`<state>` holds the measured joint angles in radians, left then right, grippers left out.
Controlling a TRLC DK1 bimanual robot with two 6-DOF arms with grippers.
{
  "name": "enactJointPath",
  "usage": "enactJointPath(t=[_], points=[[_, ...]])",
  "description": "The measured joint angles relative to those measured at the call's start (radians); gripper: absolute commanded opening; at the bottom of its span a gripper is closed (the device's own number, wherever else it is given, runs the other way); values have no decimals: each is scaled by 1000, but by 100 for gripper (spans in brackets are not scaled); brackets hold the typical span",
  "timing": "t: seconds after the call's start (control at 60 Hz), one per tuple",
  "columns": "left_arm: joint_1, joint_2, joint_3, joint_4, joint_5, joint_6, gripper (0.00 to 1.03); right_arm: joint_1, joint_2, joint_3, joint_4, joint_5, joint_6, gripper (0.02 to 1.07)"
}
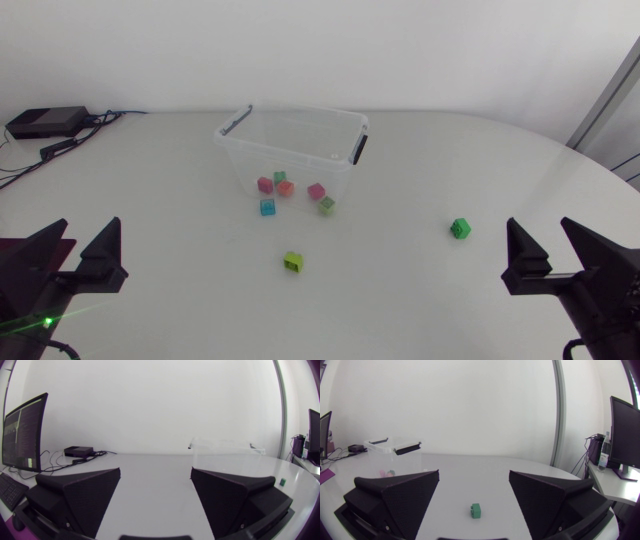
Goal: Pick up the duplo bricks and place them in the container
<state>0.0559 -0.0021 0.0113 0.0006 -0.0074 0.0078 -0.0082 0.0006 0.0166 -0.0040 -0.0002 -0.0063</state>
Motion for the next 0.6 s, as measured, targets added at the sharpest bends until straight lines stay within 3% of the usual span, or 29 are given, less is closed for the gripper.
enactJointPath(t=[0.6], points=[[-14,0,0,0,0,24,99,0,0,0,0,0,0,103]])
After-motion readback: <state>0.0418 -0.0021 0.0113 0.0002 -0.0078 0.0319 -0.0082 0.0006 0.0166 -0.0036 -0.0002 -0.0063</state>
